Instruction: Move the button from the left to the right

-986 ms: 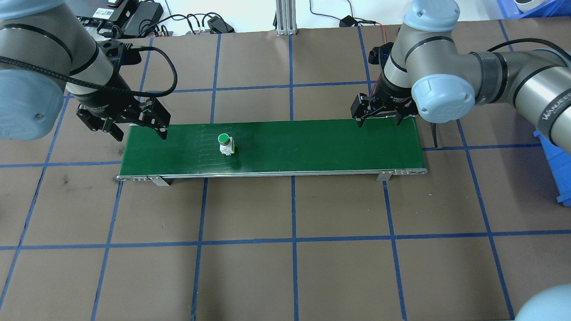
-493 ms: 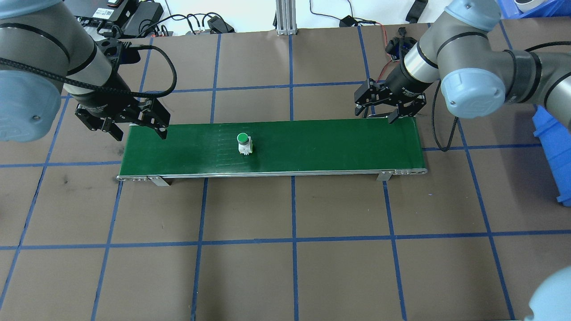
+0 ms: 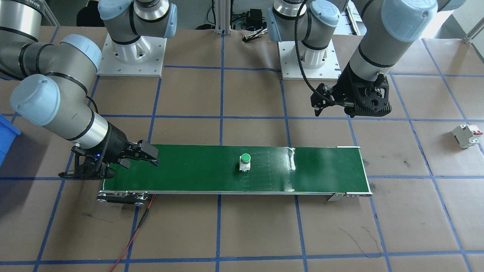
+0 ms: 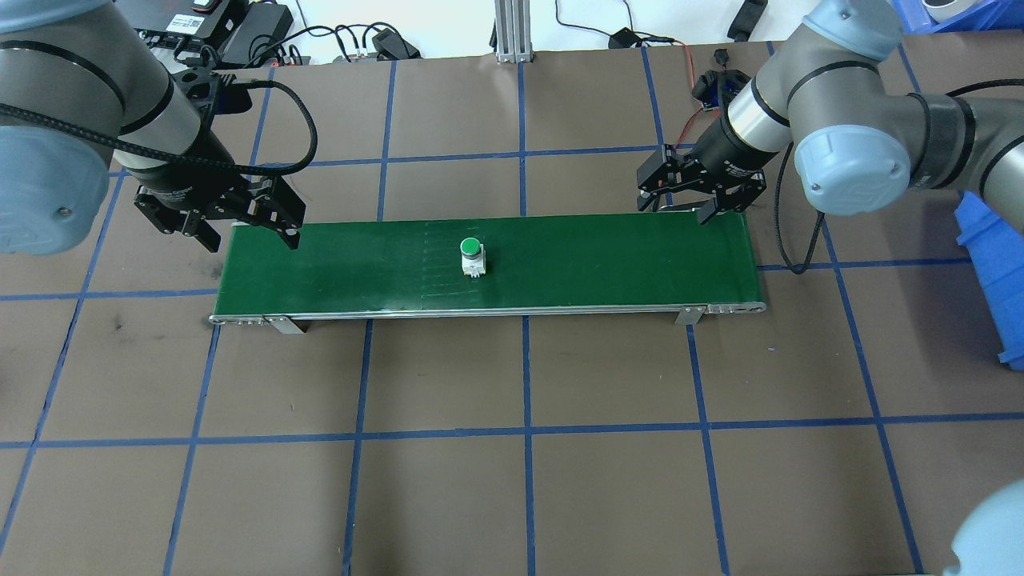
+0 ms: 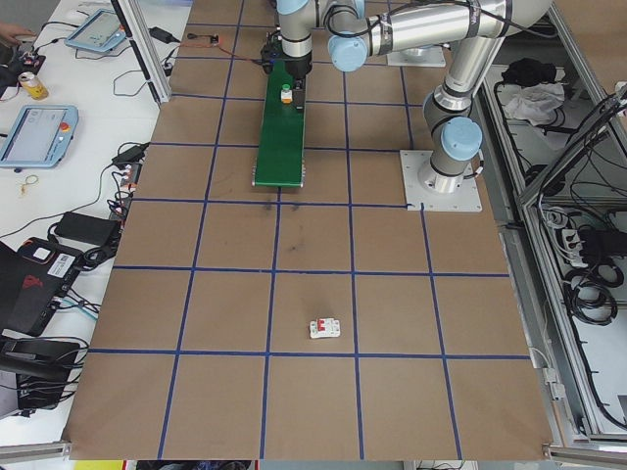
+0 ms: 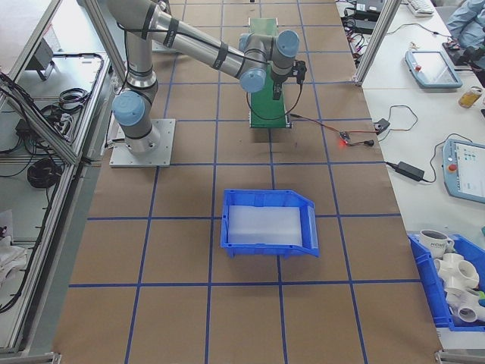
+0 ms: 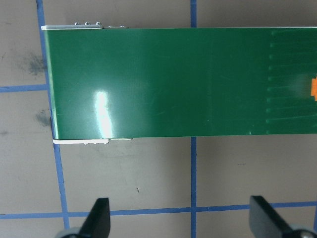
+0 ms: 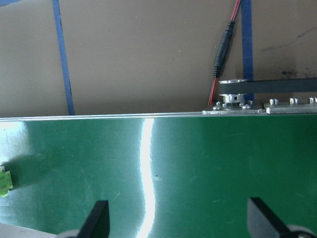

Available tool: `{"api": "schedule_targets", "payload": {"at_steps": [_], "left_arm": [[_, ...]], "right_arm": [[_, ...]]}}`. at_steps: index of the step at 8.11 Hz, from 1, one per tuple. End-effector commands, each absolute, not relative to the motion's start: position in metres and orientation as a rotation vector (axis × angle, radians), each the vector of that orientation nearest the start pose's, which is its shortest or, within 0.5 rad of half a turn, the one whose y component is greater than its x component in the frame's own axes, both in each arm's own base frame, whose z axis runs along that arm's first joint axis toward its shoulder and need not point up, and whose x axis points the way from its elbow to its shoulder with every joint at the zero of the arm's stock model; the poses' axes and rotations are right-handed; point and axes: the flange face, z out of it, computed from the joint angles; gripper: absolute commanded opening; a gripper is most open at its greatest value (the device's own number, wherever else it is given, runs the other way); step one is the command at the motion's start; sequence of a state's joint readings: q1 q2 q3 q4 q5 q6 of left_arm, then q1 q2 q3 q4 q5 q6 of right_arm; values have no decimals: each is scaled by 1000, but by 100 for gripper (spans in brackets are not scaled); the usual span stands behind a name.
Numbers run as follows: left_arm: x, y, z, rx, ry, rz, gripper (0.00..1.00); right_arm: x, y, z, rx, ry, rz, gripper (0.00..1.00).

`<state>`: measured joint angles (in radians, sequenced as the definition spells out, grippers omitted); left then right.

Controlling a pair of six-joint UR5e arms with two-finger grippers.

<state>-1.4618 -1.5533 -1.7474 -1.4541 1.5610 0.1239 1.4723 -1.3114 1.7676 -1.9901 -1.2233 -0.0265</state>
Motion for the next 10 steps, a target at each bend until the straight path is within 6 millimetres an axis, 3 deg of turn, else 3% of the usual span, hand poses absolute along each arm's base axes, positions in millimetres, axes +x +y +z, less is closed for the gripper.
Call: {"api": "schedule_targets", "payload": {"at_steps": [1, 10], "left_arm": [[-82, -486, 423, 24, 3155, 61, 100], [-76, -486, 425, 89, 3151, 46, 100]], "right_arm": [[111, -571, 301, 106, 2791, 26, 97], [115, -564, 305, 147, 2792, 46, 97]]}}
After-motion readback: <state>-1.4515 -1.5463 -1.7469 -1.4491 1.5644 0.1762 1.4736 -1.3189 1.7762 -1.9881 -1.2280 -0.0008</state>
